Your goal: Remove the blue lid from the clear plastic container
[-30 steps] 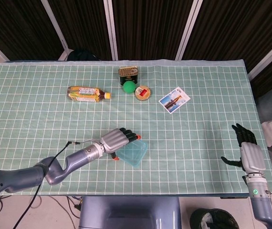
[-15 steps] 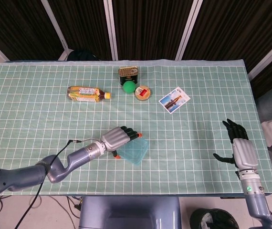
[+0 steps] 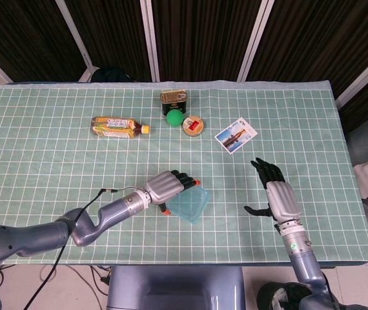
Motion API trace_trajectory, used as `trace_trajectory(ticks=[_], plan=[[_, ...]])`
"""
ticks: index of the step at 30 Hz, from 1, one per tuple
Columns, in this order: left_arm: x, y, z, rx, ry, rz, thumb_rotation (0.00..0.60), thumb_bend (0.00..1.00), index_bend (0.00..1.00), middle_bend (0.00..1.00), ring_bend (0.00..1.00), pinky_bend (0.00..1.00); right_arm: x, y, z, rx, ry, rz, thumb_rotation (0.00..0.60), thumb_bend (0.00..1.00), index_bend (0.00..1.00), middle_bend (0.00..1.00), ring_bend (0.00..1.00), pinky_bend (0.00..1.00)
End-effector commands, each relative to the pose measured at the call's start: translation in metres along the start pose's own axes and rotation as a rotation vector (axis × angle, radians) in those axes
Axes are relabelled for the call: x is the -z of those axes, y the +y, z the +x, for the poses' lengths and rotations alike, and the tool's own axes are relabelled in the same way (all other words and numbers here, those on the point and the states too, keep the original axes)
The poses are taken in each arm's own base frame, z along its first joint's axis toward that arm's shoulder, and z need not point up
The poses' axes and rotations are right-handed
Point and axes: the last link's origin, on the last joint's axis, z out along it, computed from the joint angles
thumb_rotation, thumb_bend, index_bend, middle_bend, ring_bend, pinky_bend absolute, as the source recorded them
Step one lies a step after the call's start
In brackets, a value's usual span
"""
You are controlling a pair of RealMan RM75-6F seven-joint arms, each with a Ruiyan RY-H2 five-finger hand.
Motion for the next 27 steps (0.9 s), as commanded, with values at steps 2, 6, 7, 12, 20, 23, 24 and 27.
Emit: trace_trajectory(ticks=[2, 6, 7, 12, 20, 23, 24, 27], plan=[[-0.002, 0.002, -0.001, 0.008, 0.000, 0.002, 0.600, 0.07, 0.07, 0.12, 0.11, 0.25, 0.000, -0.016, -0.022, -0.046, -0.038, -0.021, 0.600, 0.13, 0.00, 0.00, 0.00, 0.00], [-0.003, 0.003, -0.002, 0.017, 0.002, 0.008, 0.600, 0.07, 0.07, 0.12, 0.11, 0.25, -0.001, -0.024, -0.034, -0.079, -0.040, -0.051, 0.600, 0.13, 0.00, 0.00, 0.00, 0.00], [-0.004, 0.003, -0.003, 0.023, 0.000, 0.011, 0.600, 0.07, 0.07, 0.12, 0.11, 0.25, -0.001, -0.025, -0.036, -0.087, -0.042, -0.057, 0.600, 0.13, 0.00, 0.00, 0.00, 0.00], [-0.006, 0.003, -0.007, 0.050, -0.015, 0.025, 0.600, 0.07, 0.07, 0.12, 0.11, 0.25, 0.001, -0.029, -0.043, -0.103, -0.052, -0.080, 0.600, 0.13, 0.00, 0.00, 0.00, 0.00], [-0.011, 0.006, -0.007, 0.085, -0.011, 0.035, 0.600, 0.07, 0.07, 0.12, 0.11, 0.25, 0.008, -0.032, -0.052, -0.120, -0.059, -0.114, 0.600, 0.13, 0.00, 0.00, 0.00, 0.00], [-0.012, 0.008, -0.005, 0.081, -0.015, 0.028, 0.600, 0.07, 0.07, 0.12, 0.11, 0.25, 0.012, -0.035, -0.058, -0.130, -0.071, -0.124, 0.600, 0.13, 0.00, 0.00, 0.00, 0.00], [-0.012, 0.008, -0.004, 0.081, -0.015, 0.027, 0.600, 0.07, 0.07, 0.12, 0.11, 0.25, 0.013, -0.036, -0.059, -0.133, -0.075, -0.126, 0.600, 0.13, 0.00, 0.00, 0.00, 0.00], [-0.013, 0.008, -0.003, 0.088, -0.015, 0.030, 0.600, 0.07, 0.07, 0.12, 0.11, 0.25, 0.016, -0.038, -0.064, -0.140, -0.089, -0.129, 0.600, 0.13, 0.00, 0.00, 0.00, 0.00]])
